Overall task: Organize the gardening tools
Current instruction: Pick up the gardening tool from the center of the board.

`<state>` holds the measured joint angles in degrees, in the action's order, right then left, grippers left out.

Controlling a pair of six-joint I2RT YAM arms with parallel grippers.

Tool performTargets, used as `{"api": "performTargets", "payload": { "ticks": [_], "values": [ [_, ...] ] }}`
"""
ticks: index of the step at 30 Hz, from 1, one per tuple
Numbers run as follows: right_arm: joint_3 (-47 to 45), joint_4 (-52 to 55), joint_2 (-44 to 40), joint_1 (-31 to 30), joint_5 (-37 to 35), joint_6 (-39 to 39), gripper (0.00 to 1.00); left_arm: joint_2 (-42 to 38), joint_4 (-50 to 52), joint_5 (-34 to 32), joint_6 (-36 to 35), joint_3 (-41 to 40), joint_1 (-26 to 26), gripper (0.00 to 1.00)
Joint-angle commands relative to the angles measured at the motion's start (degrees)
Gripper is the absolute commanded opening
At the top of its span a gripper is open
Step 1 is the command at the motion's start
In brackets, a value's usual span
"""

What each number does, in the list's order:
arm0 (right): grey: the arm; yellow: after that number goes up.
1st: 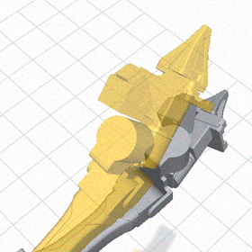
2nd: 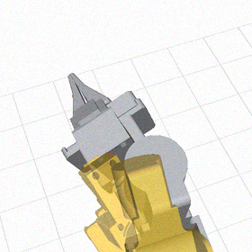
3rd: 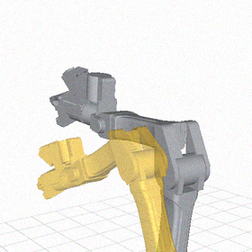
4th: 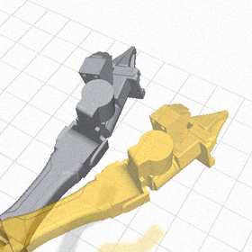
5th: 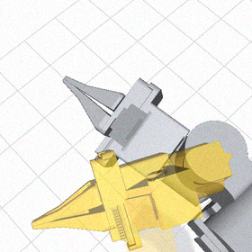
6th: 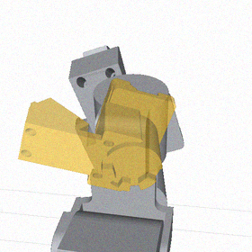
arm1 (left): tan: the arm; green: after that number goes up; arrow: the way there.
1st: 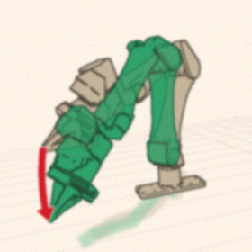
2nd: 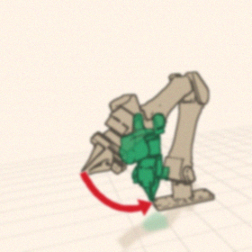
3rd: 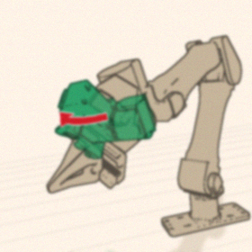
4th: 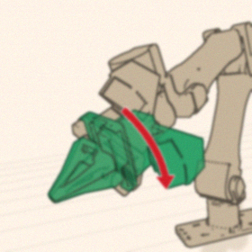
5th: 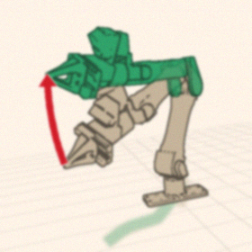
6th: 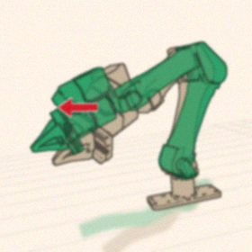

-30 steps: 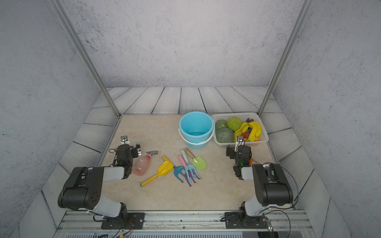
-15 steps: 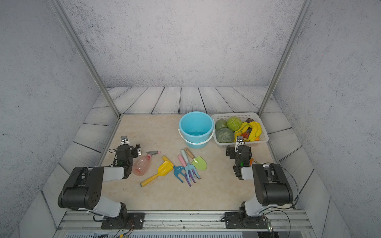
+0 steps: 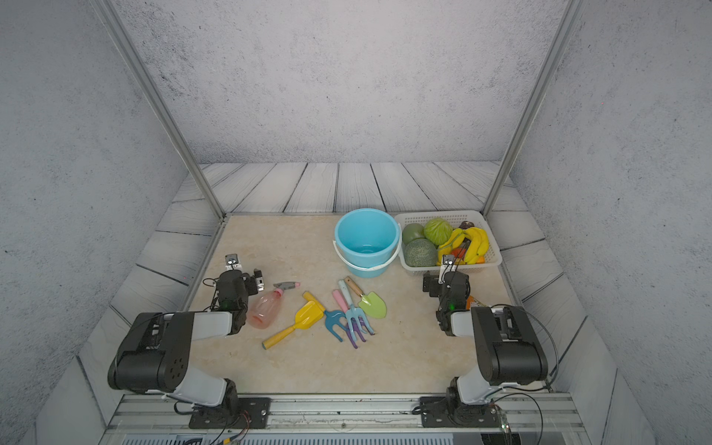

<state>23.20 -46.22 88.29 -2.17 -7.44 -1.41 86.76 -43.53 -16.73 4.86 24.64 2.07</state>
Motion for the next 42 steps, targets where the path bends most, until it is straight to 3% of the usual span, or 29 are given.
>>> {"api": "performTargets", "payload": {
  "ticks": [1,4,7,12,16,19,20,24,26,29,34,42],
  "values": [
    [2.70,5.90,-5.70,0.16,-0.50,-0.86,0.99,-2.67,-0.44,-0.64,-0.34,-0.06,0.38,0.99],
    [4.77,12.27,-10.10,0.28,-0.67,-0.98,0.99,-5.04,11.84,-8.72,3.52,5.92,0.31,0.99],
    [5.65,15.41,-14.51,0.15,-1.69,-4.00,0.99,-7.31,24.73,-8.77,4.36,13.19,0.21,0.99],
    [10.04,26.84,-21.78,0.15,-1.94,-9.23,0.99,-13.86,34.24,-10.21,17.61,18.15,-0.61,0.99],
    [13.00,33.84,-26.67,0.10,-1.98,-16.91,0.99,-16.59,45.07,-1.41,28.92,23.95,-2.57,0.99],
    [16.27,47.71,-30.54,0.29,-7.72,-36.67,0.99,-17.63,49.12,9.01,33.65,26.71,-3.74,0.99],
    [17.30,51.05,-31.61,0.62,-6.76,-40.08,0.99,-17.84,50.65,12.17,34.21,27.74,-3.79,0.99],
    [20.77,55.58,-32.32,1.04,7.57,-38.88,0.99,-18.16,58.09,24.77,34.86,31.40,-3.71,0.99],
    [22.44,58.37,-32.24,0.87,15.83,-37.50,0.88,-18.60,61.45,32.36,35.21,31.26,-3.54,0.93],
    [24.81,65.97,-33.31,0.95,21.94,-38.72,0.81,-19.46,66.85,38.58,34.91,29.57,-2.26,0.84],
    [24.08,71.86,-36.64,0.86,27.96,-38.93,0.79,-22.18,74.25,41.46,33.44,25.00,2.76,0.78],
    [21.73,79.87,-40.49,0.10,33.86,-35.12,0.82,-26.59,85.89,32.01,30.53,23.18,15.63,0.78]
  ]
}}
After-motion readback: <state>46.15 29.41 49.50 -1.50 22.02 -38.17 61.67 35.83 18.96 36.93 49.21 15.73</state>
